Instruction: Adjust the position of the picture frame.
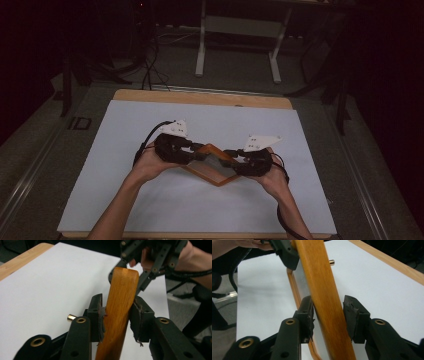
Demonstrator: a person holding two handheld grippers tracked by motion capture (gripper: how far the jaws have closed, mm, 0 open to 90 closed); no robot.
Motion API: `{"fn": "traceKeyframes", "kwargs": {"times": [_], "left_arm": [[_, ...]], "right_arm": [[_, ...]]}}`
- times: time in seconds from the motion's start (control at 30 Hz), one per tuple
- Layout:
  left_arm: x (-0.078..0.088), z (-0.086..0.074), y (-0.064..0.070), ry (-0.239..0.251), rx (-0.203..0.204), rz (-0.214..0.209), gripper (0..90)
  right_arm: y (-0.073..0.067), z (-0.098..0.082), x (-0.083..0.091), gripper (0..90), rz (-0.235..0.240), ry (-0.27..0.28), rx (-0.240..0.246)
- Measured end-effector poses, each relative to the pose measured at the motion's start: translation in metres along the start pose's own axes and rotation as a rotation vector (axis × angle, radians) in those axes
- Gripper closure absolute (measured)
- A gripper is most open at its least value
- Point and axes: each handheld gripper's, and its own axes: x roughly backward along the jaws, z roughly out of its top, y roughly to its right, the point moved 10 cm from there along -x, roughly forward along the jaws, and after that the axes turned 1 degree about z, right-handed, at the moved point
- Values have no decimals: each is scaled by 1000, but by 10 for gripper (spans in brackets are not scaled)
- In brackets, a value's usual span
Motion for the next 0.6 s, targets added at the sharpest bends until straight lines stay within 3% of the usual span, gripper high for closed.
{"fn": "traceKeyframes", "kwargs": {"times": [0.07,0.1,0.13,0.17,0.2,0.23,0.27,0.33,0.47,0.6], "left_arm": [[-1,0,-6,17,37,38,585],[-1,0,-6,17,37,38,526],[1,-3,-15,58,88,70,476],[3,-5,-19,87,119,74,457],[5,-9,-23,113,150,88,451],[5,-9,-23,113,150,88,435],[8,-19,-29,142,195,109,426],[8,-29,-32,158,220,127,417],[1,-42,-32,158,257,128,399],[-15,-53,-29,138,288,100,413]], "right_arm": [[-1,-1,2,641,-11,-11,20],[-1,-1,2,641,-11,-11,20],[0,-2,3,674,-27,-24,36],[1,-3,4,685,-35,-30,39],[2,-4,6,687,-39,-32,34],[3,-5,7,687,-42,-29,24],[5,-6,8,687,-43,-23,11],[9,-9,11,688,-45,-9,-9],[13,-12,14,687,-49,9,-33],[13,-13,14,687,-49,10,-35]]}}
